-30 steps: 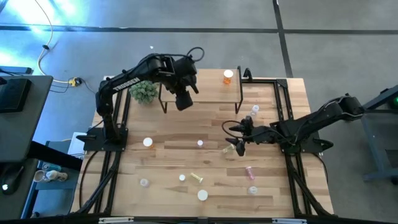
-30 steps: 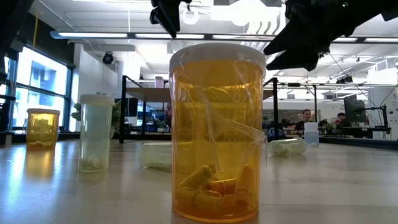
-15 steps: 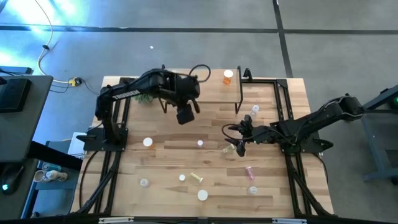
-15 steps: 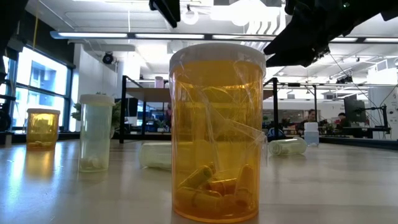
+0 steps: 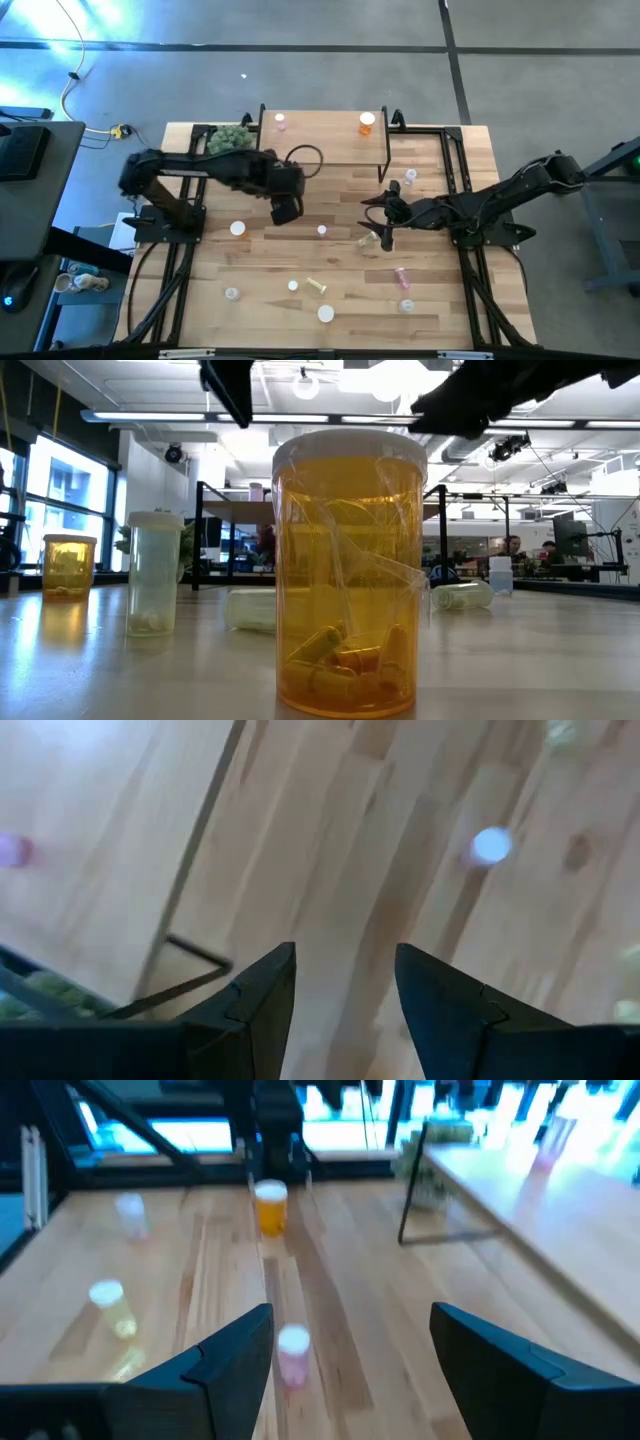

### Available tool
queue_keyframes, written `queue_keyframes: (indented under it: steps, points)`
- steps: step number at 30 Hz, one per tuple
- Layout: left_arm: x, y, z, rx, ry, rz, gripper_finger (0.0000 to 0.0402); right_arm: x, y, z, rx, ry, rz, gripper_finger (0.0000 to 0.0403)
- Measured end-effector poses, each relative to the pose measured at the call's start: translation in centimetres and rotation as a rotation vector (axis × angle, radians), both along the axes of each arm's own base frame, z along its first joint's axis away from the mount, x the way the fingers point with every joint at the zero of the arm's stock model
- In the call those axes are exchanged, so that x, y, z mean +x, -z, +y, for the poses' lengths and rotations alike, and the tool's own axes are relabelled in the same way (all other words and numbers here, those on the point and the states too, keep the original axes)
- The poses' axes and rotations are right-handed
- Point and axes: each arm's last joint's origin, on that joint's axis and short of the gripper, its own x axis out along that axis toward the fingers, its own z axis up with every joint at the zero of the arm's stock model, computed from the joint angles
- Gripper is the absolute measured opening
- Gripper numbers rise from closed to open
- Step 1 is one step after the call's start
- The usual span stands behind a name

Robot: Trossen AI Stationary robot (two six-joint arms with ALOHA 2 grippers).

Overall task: Pick and place medicine bottles onto shelf by color
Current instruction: Put the top yellow pill bottle on the shelf

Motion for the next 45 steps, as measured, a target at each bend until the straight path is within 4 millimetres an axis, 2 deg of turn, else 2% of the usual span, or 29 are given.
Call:
queue_keyframes:
  steps: [7, 16, 24, 30, 33, 38, 41, 45]
  points:
    - [-2.8, 2.3, -2.2, 0.010, 0.027, -0.105, 0.0163, 0.2, -0.8, 0.1, -0.032, -0.014, -0.079, 0.0261]
    - [-4.7, 6.1, -5.4, 0.079, 0.074, -0.217, 0.0163, 0.2, -0.7, 0.2, -0.011, -0.041, -0.071, 0.0261]
    - [-5.3, 10.5, -7.9, 0.070, 0.159, -0.329, 0.0163, -0.2, 0.6, 0.2, 0.241, 0.047, 0.025, 0.0261]
    - [-5.8, 12.1, -8.6, 0.054, 0.196, -0.331, 0.0163, -0.5, 1.2, 0.2, 0.380, 0.093, 0.067, 0.0261]
    - [-5.9, 12.3, -8.8, 0.052, 0.206, -0.332, 0.0163, -0.2, 0.2, 0.3, 0.439, 0.086, 0.088, 0.0261]
    - [-5.7, 12.1, -9.1, 0.043, 0.253, -0.349, 0.0163, 0.1, -3.0, 0.4, 0.553, 0.164, 0.116, 0.0261]
    - [-5.6, 12.1, -9.2, 0.016, 0.277, -0.351, 0.0163, 0.4, -4.9, 0.0, 0.737, 0.267, 0.095, 0.0261]
    - [-5.6, 12.1, -9.3, -0.003, 0.290, -0.344, 0.0163, 0.7, -6.0, -0.3, 0.983, 0.413, 0.110, 0.0261]
